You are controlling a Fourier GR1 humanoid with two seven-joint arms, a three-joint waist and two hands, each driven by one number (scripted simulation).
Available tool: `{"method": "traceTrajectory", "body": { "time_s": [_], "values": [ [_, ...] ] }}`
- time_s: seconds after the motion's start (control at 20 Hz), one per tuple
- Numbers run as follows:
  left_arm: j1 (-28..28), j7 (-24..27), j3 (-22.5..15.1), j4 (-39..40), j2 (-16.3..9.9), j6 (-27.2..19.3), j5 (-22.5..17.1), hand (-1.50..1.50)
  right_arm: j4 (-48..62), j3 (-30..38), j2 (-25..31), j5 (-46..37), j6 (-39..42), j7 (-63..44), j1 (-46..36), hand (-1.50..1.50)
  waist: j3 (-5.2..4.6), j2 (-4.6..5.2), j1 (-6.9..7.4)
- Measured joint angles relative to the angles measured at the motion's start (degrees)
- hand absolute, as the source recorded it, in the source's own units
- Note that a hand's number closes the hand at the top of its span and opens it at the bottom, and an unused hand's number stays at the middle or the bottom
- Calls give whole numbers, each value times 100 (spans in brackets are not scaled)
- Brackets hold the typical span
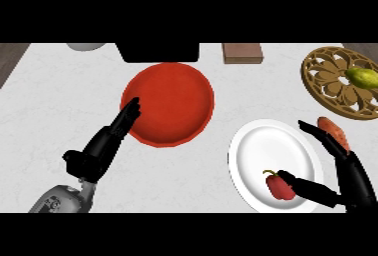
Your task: Pick the bell pepper from the plate and place it in the bowl
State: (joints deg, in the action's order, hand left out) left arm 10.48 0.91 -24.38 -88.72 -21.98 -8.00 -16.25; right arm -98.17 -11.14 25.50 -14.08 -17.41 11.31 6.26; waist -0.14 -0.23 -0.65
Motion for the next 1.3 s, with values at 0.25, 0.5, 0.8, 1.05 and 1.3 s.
{"method": "traceTrajectory", "body": {
  "time_s": [0.25,0.5,0.8,1.05,1.3],
  "values": [
    [91,-60,31,25,44,40,15,0,-593,-193,880,-1035,461,-1281,13,-150,-16,3,-4],
    [111,-128,21,-11,55,75,18,0,-1001,-605,1682,-1495,1770,-2741,-38,-150,-33,12,71],
    [149,-138,54,9,56,167,30,0,-1951,-933,1989,-878,3559,-4778,-355,-150,-26,20,107],
    [65,-135,33,-63,169,165,125,0,-2301,-1245,1520,-230,4402,-6371,-1037,-150,-10,26,147],
    [20,-9,97,86,261,268,230,0,-2227,-1610,1130,-134,4484,-6887,-1388,-150,0,26,122]
  ]
}}
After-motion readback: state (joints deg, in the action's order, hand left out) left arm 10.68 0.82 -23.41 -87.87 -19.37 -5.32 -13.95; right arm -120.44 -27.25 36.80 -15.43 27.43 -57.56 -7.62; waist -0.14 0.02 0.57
